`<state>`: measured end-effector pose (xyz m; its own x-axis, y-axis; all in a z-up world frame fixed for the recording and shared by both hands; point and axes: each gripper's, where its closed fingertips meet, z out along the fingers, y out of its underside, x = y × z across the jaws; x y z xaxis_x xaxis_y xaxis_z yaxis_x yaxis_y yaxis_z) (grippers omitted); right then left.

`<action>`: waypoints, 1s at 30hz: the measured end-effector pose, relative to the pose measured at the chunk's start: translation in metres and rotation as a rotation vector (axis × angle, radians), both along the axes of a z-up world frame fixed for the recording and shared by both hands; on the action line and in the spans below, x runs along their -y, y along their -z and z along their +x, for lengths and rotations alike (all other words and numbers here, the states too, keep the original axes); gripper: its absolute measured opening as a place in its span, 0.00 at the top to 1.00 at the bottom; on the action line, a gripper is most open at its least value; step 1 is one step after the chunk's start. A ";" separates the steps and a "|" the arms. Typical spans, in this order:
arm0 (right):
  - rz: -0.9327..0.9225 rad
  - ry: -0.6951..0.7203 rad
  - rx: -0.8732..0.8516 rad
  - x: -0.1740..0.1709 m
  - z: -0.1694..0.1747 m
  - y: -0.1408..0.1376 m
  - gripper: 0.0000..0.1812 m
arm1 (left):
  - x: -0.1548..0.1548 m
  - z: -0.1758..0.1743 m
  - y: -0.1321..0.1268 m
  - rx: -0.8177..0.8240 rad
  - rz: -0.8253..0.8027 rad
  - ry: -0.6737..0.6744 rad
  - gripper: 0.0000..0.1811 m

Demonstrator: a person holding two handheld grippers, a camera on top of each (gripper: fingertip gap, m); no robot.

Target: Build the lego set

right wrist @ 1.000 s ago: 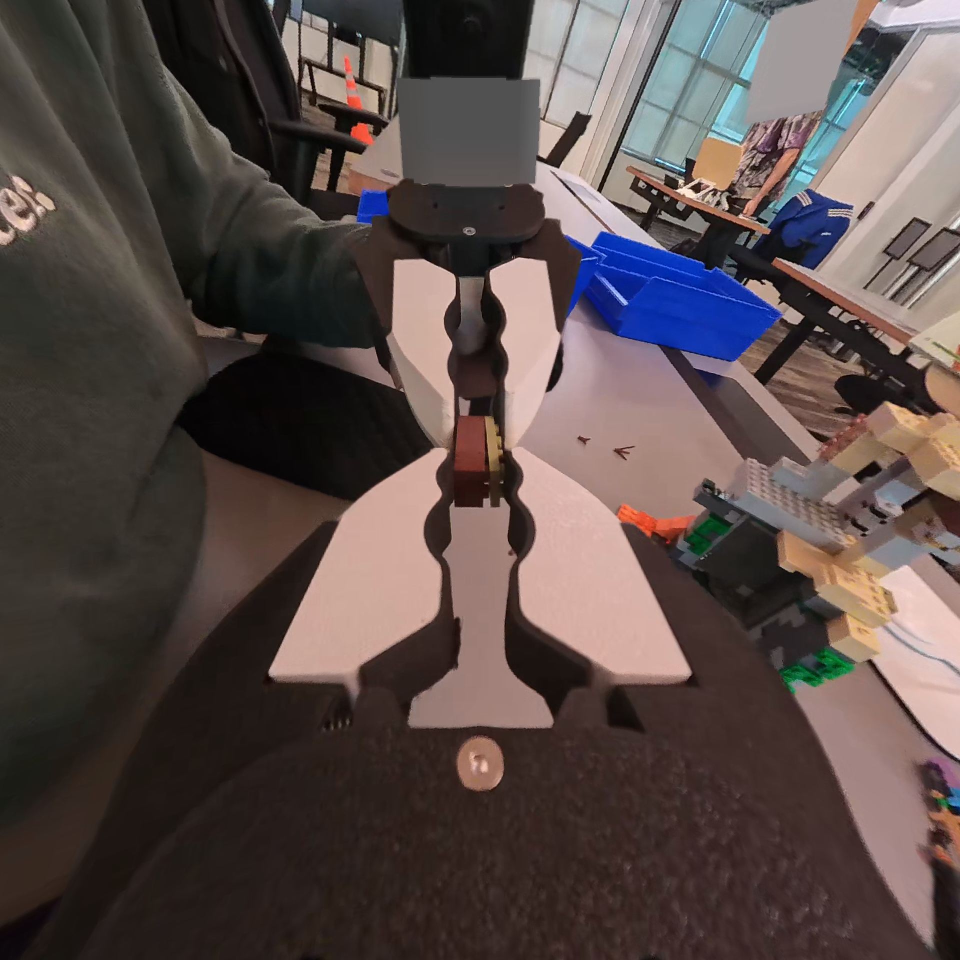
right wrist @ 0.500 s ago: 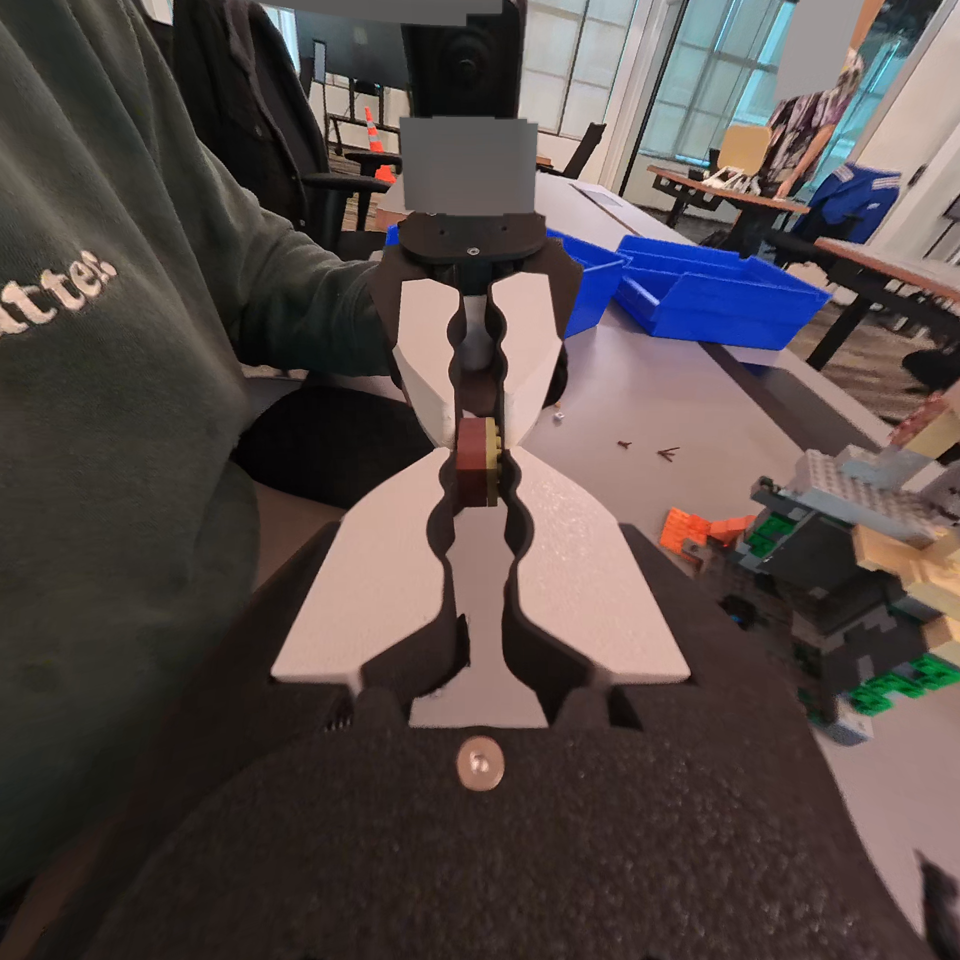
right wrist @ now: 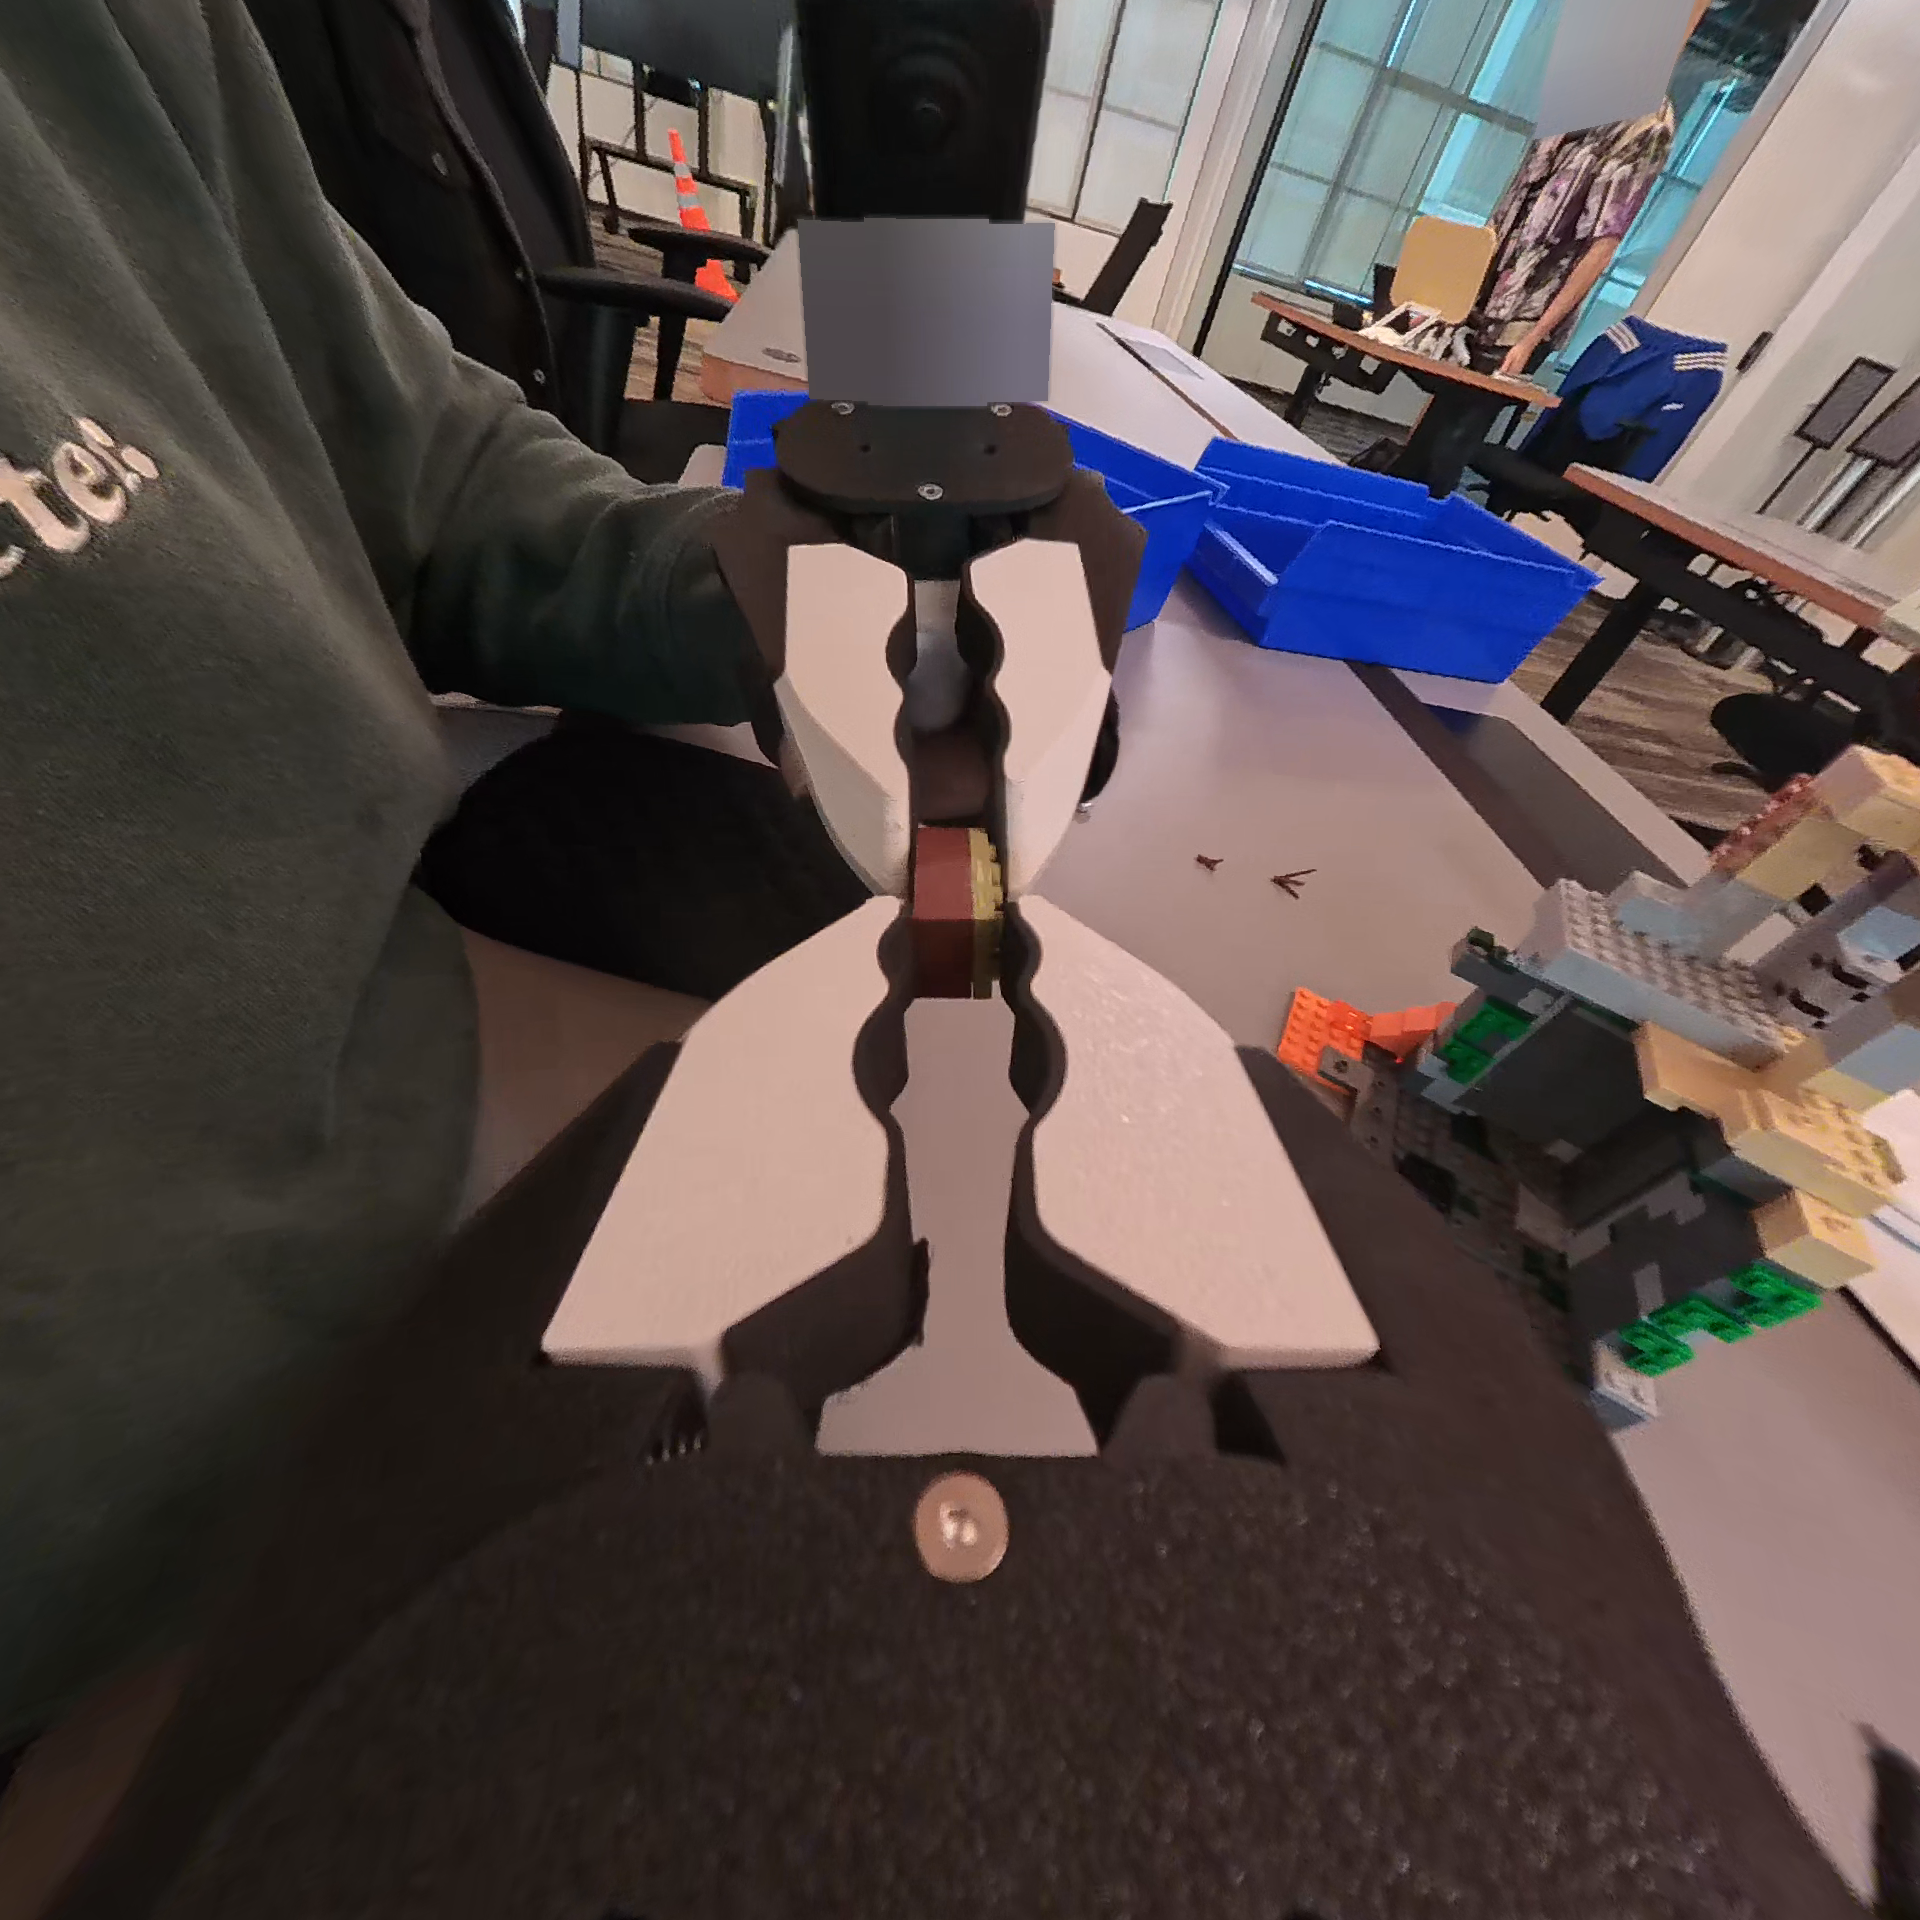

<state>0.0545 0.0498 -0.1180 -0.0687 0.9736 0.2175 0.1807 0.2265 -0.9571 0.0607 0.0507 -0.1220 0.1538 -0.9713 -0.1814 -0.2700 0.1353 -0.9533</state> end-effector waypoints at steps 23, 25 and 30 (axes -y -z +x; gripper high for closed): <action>-0.025 -0.044 0.065 -0.004 -0.005 0.003 0.90 | -0.004 -0.003 0.001 -0.022 0.145 -0.031 0.92; -0.173 -0.060 0.122 -0.009 -0.003 0.008 0.86 | -0.009 -0.005 0.002 -0.083 0.259 -0.057 0.92; -0.558 -0.141 0.227 -0.006 0.000 0.012 0.82 | -0.015 -0.005 0.009 -0.217 0.463 -0.087 0.92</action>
